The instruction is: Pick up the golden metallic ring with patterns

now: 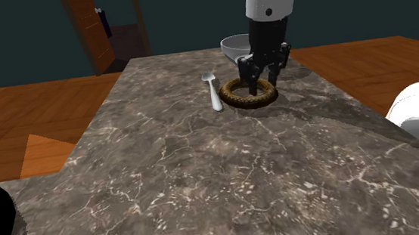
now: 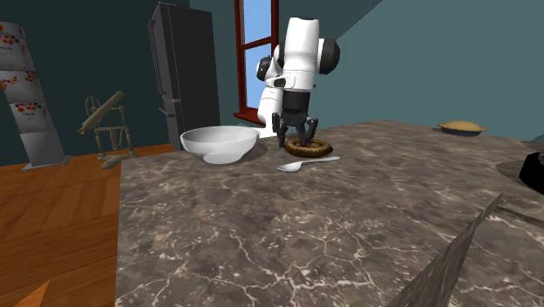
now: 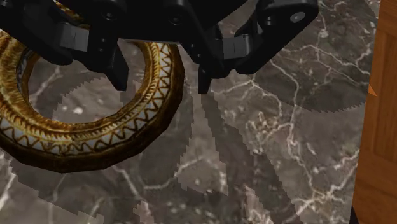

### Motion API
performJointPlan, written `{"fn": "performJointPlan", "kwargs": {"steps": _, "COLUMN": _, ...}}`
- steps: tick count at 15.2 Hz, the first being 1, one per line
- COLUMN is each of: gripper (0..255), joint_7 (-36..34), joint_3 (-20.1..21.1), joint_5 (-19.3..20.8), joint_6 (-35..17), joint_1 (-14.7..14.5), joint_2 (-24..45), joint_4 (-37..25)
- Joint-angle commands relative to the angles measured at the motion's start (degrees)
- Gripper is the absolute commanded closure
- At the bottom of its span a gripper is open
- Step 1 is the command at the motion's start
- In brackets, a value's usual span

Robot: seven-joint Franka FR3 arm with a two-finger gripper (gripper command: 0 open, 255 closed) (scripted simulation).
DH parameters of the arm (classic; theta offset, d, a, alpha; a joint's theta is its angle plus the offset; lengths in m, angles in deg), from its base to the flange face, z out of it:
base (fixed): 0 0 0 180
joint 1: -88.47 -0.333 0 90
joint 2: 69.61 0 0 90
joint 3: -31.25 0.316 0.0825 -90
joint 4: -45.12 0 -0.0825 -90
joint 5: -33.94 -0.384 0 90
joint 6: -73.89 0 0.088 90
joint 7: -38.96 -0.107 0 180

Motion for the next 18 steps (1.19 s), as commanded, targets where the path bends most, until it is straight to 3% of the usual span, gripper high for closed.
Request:
{"fn": "performJointPlan", "kwargs": {"steps": 1, "gripper": 255, "joint_7": 0.0, "joint_3": 0.0, "joint_5": 0.0, "joint_6": -0.1, "joint_1": 0.0, "joint_2": 0.0, "joint_4": 0.3}}
{"fn": "performJointPlan", "kwargs": {"steps": 9, "gripper": 255, "joint_7": 0.0, "joint_3": 0.0, "joint_5": 0.0, "joint_6": 0.0, "joint_1": 0.0, "joint_2": -0.1, "joint_4": 0.2}}
{"fn": "performJointPlan", "kwargs": {"steps": 18, "gripper": 255, "joint_7": -0.1, "joint_3": -1.0, "joint_5": 1.1, "joint_6": 6.5, "joint_1": 0.7, "joint_2": 1.3, "joint_4": -7.6}}
